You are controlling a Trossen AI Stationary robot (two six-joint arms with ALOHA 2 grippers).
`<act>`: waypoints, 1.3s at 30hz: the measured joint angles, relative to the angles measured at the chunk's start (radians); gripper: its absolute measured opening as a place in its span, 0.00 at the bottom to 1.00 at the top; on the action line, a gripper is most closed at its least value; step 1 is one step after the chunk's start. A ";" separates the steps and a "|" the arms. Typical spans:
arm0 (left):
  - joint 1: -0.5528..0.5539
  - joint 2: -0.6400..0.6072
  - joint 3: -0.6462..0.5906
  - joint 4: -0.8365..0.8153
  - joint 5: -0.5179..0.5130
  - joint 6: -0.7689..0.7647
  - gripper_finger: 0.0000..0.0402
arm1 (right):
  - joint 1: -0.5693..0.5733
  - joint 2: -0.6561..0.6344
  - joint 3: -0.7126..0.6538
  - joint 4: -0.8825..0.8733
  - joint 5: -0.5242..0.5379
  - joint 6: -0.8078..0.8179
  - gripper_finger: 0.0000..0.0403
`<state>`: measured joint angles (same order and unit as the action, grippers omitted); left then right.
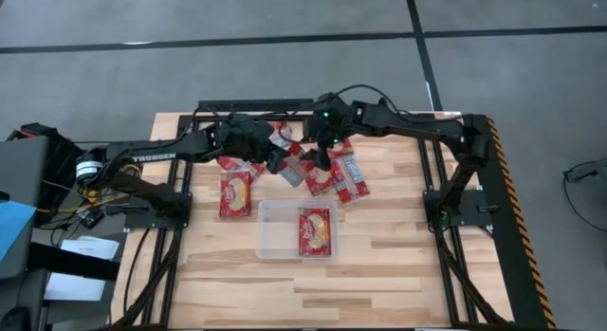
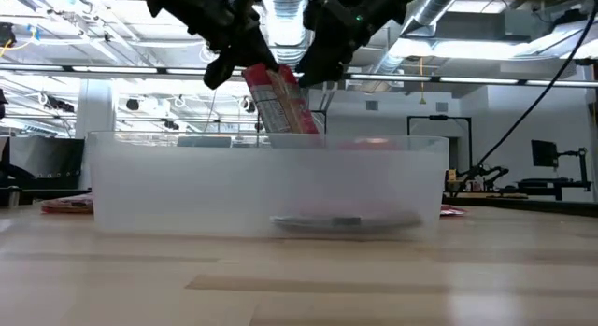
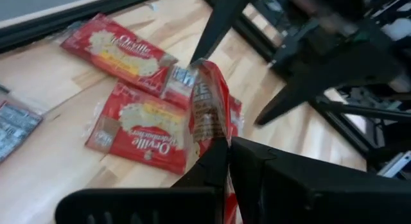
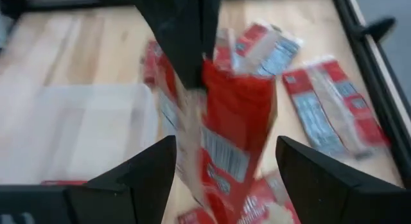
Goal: Sort popcorn bags into baskets
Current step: Put the red popcorn bag into the transparent bin
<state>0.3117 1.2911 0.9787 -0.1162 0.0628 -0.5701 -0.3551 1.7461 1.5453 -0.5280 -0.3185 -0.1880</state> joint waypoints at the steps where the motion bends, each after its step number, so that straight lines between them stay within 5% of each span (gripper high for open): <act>1: -0.006 -0.003 0.000 -0.002 0.000 0.000 0.00 | -0.001 0.006 0.001 0.008 -0.022 -0.004 0.72; 14: -0.065 -0.007 0.000 0.000 0.007 0.000 0.00 | 0.024 0.045 0.002 0.024 -0.085 -0.122 0.64; 24: -0.065 -0.007 0.000 0.000 -0.006 -0.031 0.00 | 0.065 0.045 0.001 0.011 -0.072 -0.138 0.06; 32: -0.046 -0.053 0.037 -0.009 0.117 -0.043 0.08 | 0.101 -0.010 0.000 -0.030 0.088 -0.152 0.06; 39: -0.046 -0.158 0.046 -0.047 0.114 -0.004 0.29 | 0.140 -0.082 0.001 -0.059 0.252 -0.185 0.05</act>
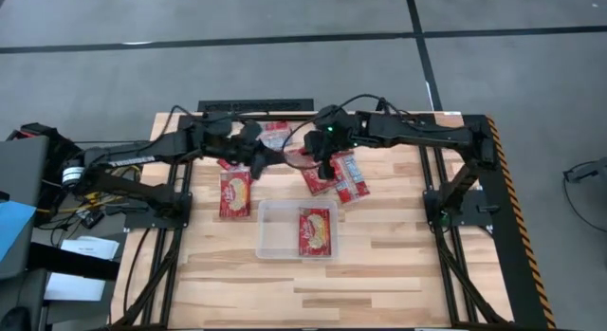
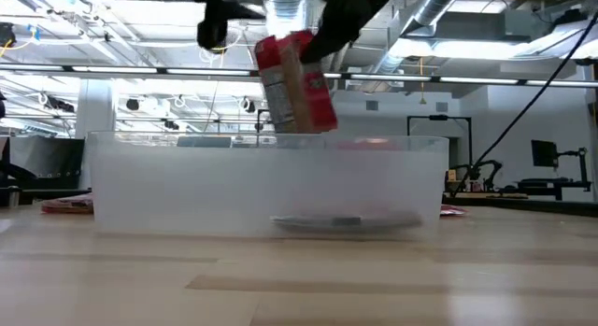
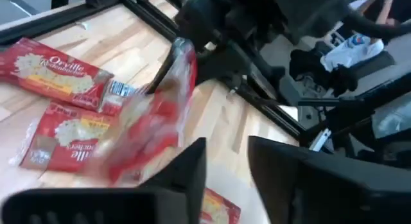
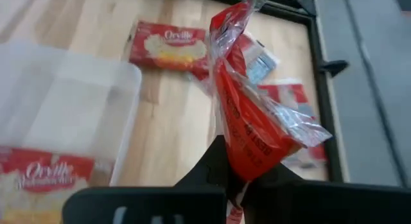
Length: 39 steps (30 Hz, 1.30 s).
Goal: Sort popcorn bags into baskets
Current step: Put the red popcorn bag into the transparent bin
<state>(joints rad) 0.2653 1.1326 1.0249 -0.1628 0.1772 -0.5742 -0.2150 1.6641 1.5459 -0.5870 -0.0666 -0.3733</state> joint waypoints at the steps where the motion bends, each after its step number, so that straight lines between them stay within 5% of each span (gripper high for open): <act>1: 0.000 -0.016 0.002 0.016 0.000 -0.010 0.33 | 0.016 -0.012 0.000 -0.012 0.028 -0.016 0.06; 10: 0.004 -0.202 0.003 0.104 -0.035 -0.217 0.62 | 0.335 -0.021 0.001 0.051 0.305 -0.253 0.05; 21: -0.013 -0.353 0.002 0.057 -0.191 -0.259 0.65 | 0.605 0.163 -0.002 0.227 0.636 -0.330 0.05; 30: -0.079 -0.398 0.001 -0.026 -0.191 -0.282 0.65 | 0.661 0.325 0.003 0.380 0.730 -0.191 0.06; 39: -0.109 -0.399 0.001 -0.091 -0.202 -0.270 0.65 | 0.612 0.338 0.004 0.360 0.637 -0.094 0.09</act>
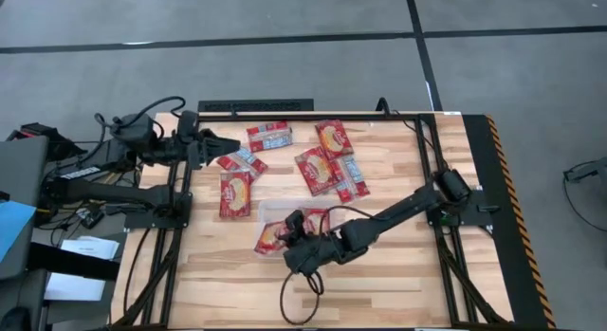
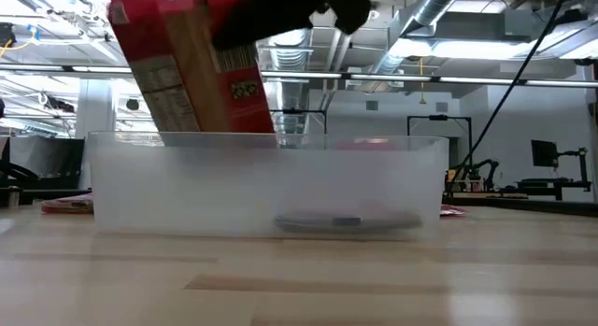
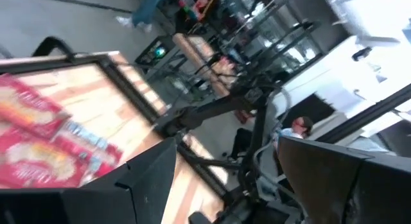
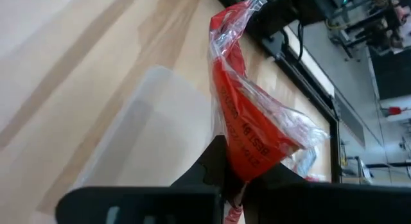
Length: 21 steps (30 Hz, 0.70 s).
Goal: Sort popcorn bags into baskets
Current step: Put the red popcorn bag into the transparent bin
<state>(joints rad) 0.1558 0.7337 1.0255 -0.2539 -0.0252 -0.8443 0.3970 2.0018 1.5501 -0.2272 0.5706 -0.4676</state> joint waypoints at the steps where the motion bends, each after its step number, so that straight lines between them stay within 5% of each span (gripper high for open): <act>1: 0.000 0.003 0.000 -0.005 -0.006 0.001 0.65 | -0.009 0.000 0.000 -0.001 0.000 -0.005 0.09; 9: 0.000 0.005 0.000 -0.021 -0.021 0.013 0.65 | -0.087 0.000 0.000 -0.013 -0.153 0.017 0.10; 21: 0.000 0.005 0.000 -0.027 -0.028 0.032 0.65 | -0.152 0.000 0.000 -0.042 -0.195 0.016 0.34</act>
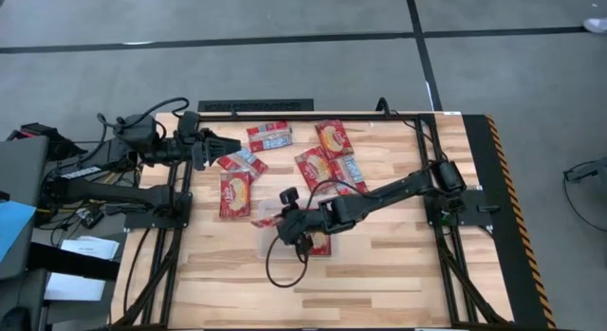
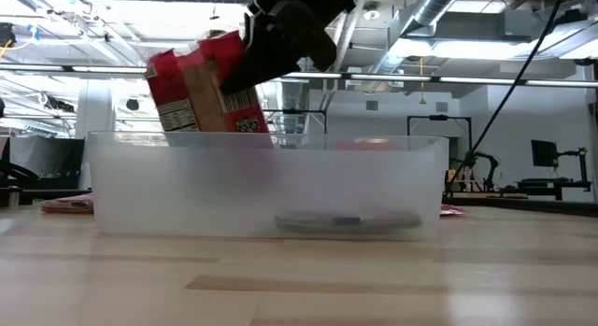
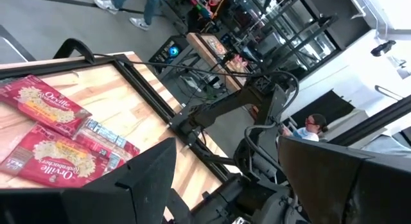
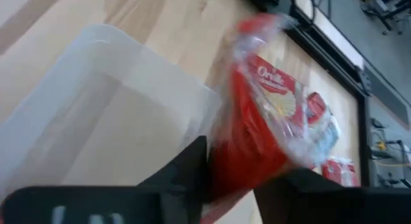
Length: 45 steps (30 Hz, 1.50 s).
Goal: Sort popcorn bags into baskets
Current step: Put the red popcorn bag into the transparent bin
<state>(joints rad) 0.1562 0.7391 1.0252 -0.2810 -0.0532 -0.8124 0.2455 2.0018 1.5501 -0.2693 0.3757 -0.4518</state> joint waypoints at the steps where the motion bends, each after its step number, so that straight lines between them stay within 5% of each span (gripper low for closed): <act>1: 0.000 0.000 0.000 0.000 0.000 0.001 0.65 | 0.000 0.000 0.000 -0.004 -0.012 0.000 0.36; 14: 0.000 0.000 0.000 -0.029 0.000 0.042 0.65 | 0.059 0.000 0.000 -0.014 -0.018 -0.001 0.55; 28: 0.000 0.000 0.000 -0.095 0.000 0.045 0.65 | 0.080 -0.056 0.003 -0.089 -0.088 0.188 0.57; 37: -0.001 0.039 -0.003 -0.540 -0.163 -0.009 0.65 | -0.002 -0.272 0.002 -0.416 -0.033 0.529 0.57; 41: -0.019 0.073 -0.099 -0.684 -0.234 -0.147 0.65 | -0.047 -0.343 0.001 -0.522 -0.037 0.634 0.57; 45: -0.040 0.089 -0.282 -0.609 -0.237 -0.236 0.65 | -0.065 -0.369 0.001 -0.546 -0.037 0.638 0.57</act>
<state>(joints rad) 0.1160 0.8282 0.7435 -0.8895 -0.2906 -1.0480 0.1800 1.6329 1.5506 -0.8151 0.3386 0.1865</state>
